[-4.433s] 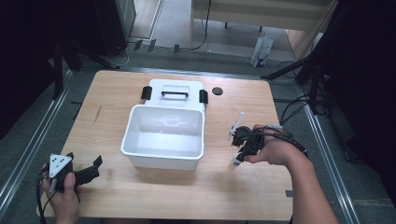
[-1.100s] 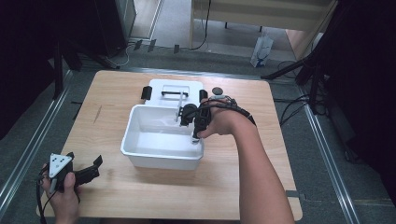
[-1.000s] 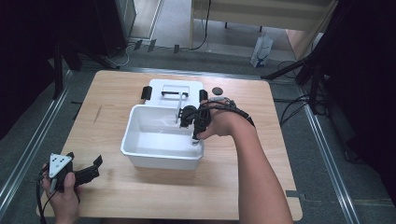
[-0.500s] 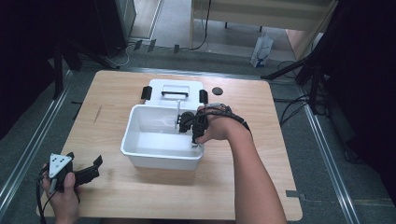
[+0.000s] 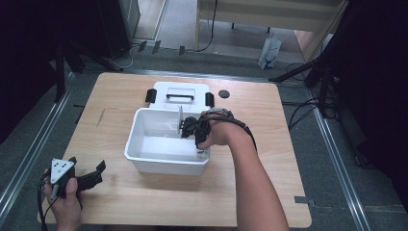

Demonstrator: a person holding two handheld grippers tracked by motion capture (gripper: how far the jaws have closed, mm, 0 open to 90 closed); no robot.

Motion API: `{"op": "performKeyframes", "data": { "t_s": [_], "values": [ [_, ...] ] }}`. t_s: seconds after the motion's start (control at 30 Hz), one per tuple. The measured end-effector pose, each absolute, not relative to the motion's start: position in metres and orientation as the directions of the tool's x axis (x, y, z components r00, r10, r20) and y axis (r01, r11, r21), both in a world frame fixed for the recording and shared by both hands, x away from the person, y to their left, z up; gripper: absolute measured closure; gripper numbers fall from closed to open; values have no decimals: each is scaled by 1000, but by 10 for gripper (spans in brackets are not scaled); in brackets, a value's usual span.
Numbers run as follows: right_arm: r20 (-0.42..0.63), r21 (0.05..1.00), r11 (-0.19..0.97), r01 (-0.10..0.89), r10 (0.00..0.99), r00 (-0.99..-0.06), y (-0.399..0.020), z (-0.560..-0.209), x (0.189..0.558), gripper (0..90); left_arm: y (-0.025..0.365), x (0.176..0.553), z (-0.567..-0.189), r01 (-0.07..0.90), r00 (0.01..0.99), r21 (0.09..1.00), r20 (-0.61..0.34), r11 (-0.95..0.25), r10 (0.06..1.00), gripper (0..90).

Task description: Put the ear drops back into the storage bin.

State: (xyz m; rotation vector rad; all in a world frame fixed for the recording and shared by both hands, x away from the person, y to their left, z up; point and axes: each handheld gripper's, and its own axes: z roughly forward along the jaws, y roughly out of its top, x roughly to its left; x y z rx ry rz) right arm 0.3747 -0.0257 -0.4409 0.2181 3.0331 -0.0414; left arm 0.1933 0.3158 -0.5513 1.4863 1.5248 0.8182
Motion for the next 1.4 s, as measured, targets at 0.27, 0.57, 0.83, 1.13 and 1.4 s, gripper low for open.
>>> {"op": "performKeyframes", "data": {
  "t_s": [0.27, 0.57, 0.83, 1.13, 1.4],
  "values": [
    [-93, -36, 988, 149, 145, -985, -24, -443, 375, 714, 316, 193, -551, 447, 52, 890, -122, 86, 991, 4],
    [-84, -30, 988, 152, 149, -985, -25, -443, 375, 627, 316, 193, -551, 448, 52, 890, -124, 88, 991, 4],
    [-73, -11, 985, 172, 171, -983, -27, -435, 374, 535, 316, 193, -551, 448, 51, 889, -127, 91, 991, 3],
    [-95, 21, 984, 175, 176, -980, -29, -407, 369, 361, 316, 193, -551, 449, 52, 889, -124, 88, 991, 3],
    [-144, 22, 982, 188, 189, -971, -32, -380, 362, 122, 316, 194, -551, 450, 53, 889, -127, 90, 990, 4]
  ]
}}
